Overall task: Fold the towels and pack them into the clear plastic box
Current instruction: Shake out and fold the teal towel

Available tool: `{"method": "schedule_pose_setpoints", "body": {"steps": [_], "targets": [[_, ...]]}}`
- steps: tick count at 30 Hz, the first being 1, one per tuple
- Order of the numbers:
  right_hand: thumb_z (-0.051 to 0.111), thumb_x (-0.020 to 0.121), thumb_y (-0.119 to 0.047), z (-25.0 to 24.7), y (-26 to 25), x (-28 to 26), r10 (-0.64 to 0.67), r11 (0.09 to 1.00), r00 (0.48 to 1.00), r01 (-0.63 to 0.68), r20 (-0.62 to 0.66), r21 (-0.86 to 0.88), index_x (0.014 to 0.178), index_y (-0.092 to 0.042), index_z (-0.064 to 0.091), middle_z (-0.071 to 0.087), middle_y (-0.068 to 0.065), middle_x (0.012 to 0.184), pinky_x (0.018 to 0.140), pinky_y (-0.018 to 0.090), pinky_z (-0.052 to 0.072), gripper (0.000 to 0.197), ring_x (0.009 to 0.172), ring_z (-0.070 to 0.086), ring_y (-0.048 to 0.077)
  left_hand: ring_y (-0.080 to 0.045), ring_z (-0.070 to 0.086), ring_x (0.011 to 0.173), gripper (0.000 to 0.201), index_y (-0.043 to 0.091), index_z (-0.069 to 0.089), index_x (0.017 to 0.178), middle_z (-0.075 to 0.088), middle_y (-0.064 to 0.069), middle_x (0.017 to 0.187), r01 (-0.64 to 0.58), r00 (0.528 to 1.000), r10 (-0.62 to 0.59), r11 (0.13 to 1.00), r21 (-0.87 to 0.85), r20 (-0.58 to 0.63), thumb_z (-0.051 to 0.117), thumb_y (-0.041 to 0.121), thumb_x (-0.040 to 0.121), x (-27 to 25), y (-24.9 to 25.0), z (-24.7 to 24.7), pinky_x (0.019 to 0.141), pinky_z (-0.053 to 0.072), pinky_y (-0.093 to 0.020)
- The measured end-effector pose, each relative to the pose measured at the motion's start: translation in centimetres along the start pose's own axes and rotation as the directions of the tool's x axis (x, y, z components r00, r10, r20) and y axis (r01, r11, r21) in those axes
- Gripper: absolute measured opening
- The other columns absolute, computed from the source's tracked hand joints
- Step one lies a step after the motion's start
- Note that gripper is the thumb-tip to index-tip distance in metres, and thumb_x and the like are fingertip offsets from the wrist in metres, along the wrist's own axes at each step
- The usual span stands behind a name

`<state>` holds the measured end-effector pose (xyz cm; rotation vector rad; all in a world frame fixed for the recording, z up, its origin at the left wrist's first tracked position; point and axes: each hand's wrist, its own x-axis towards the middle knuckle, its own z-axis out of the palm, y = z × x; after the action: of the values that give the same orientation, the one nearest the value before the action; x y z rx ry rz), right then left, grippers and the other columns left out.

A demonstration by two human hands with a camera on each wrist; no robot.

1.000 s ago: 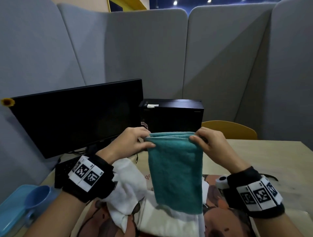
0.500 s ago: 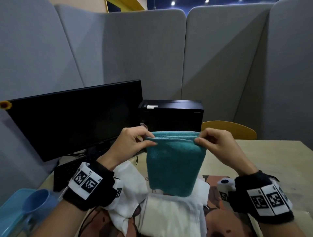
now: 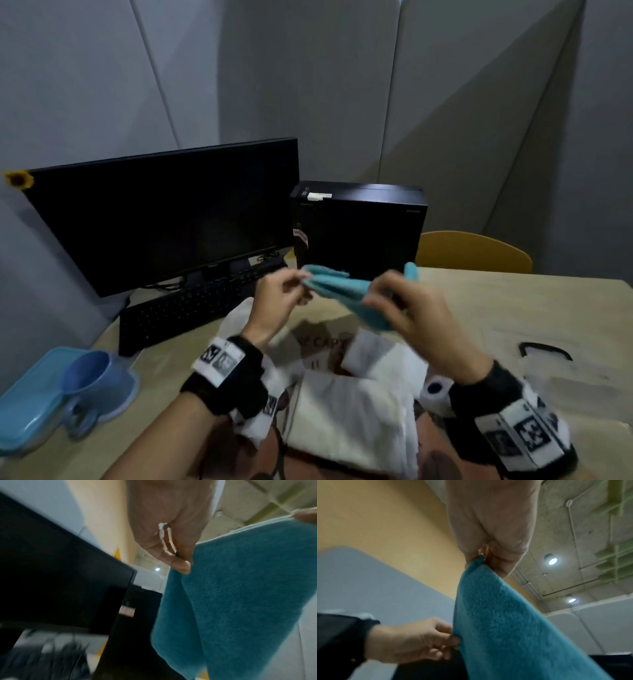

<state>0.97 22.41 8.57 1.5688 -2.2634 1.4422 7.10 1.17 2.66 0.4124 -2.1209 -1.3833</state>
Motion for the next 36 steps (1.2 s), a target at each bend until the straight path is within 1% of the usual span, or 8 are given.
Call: {"method": "schedule_pose_setpoints", "body": {"steps": [5,9,15,20,24,29,34,36], "targets": [[0.060,0.088,-0.033,7.2,4.4,-4.7,0.215,0.975,0.745,-0.198,0.631,-0.098,0.092,-0.010,0.068,0.071,0.005,0.092,0.071,0.016,0.043,0.024,0.079,0.060,0.006,-0.021,0.067,0.082,0.024,0.006,0.068,0.093,0.072,-0.008,0.088,0.476,0.859,-0.462,0.879,-0.009,0.219,0.050,-0.009,0.087,-6.1,-9.6,0.0,0.072,0.057,-0.023],[0.053,0.093,-0.025,8.0,9.2,-4.9,0.419,0.905,0.741,-0.291,0.525,-0.311,0.099,-0.010,0.067,0.069,0.005,0.099,0.077,0.024,0.041,0.022,0.095,0.062,0.021,-0.004,0.051,0.044,0.021,0.011,0.067,0.091,0.062,0.004,0.053,0.689,0.699,-0.661,0.725,-0.009,0.274,0.047,0.014,0.096,-8.4,-10.8,0.7,0.045,0.040,-0.016],[0.051,0.093,-0.019,8.7,11.2,-2.2,0.486,0.850,0.711,-0.248,0.508,-0.465,0.122,-0.011,0.055,0.053,0.009,0.130,0.094,0.026,0.036,0.031,0.117,0.051,0.024,-0.021,0.051,0.097,0.009,0.019,0.064,0.085,0.056,-0.008,0.099,0.380,0.856,-0.496,0.795,0.473,0.146,0.068,0.026,0.081,-7.9,-11.5,1.7,0.083,0.038,-0.027],[0.062,0.084,-0.014,11.5,9.9,-0.6,0.377,0.913,0.638,-0.131,0.672,-0.387,0.137,-0.015,0.040,0.029,0.007,0.149,0.112,0.035,0.025,0.058,0.136,0.029,0.025,-0.001,0.044,0.086,0.009,0.019,0.059,0.084,0.047,0.005,0.090,0.105,0.973,-0.166,0.936,0.337,0.159,0.067,0.016,0.082,-8.4,-8.5,2.3,0.080,0.035,-0.016],[0.068,0.078,-0.028,10.9,10.5,-0.2,0.518,0.821,0.527,-0.086,0.674,-0.564,0.116,-0.018,0.058,0.059,0.007,0.124,0.106,0.045,0.032,0.041,0.119,0.051,0.026,-0.005,0.052,0.068,0.014,0.020,0.047,0.083,0.054,0.001,0.075,0.249,0.960,-0.246,0.968,-0.012,0.136,0.051,0.010,0.093,-9.2,-7.5,1.7,0.064,0.042,-0.020],[0.070,0.074,-0.041,5.5,13.5,-0.3,0.735,0.603,0.453,-0.094,0.505,-0.792,0.106,-0.020,0.065,0.067,0.002,0.109,0.088,0.036,0.037,0.038,0.105,0.059,0.021,-0.018,0.061,0.076,0.005,0.014,0.042,0.093,0.060,-0.013,0.092,0.510,0.852,-0.519,0.793,-0.334,0.069,0.039,0.015,0.098,-9.7,-8.3,1.3,0.059,0.051,-0.025],[0.068,0.082,-0.028,2.9,16.8,-1.4,0.778,0.624,0.497,-0.678,0.384,-0.388,0.099,-0.014,0.055,0.059,0.008,0.102,0.062,0.021,0.042,0.026,0.086,0.056,0.017,-0.022,0.063,0.097,0.041,0.003,0.032,0.124,0.059,-0.016,0.117,0.706,0.708,-0.646,0.659,-0.259,0.285,0.056,0.006,0.090,-11.4,-9.2,2.7,0.073,0.058,-0.033],[0.068,0.081,-0.037,2.7,17.8,-2.7,0.854,0.496,0.397,-0.816,0.336,-0.296,0.119,-0.012,0.043,0.055,0.012,0.113,0.060,0.025,0.046,0.052,0.088,0.057,0.021,-0.024,0.062,0.103,0.050,0.007,0.030,0.128,0.058,-0.016,0.120,0.721,0.690,-0.644,0.654,-0.229,0.331,0.058,0.000,0.087,-11.7,-9.2,2.7,0.080,0.056,-0.039]]}}
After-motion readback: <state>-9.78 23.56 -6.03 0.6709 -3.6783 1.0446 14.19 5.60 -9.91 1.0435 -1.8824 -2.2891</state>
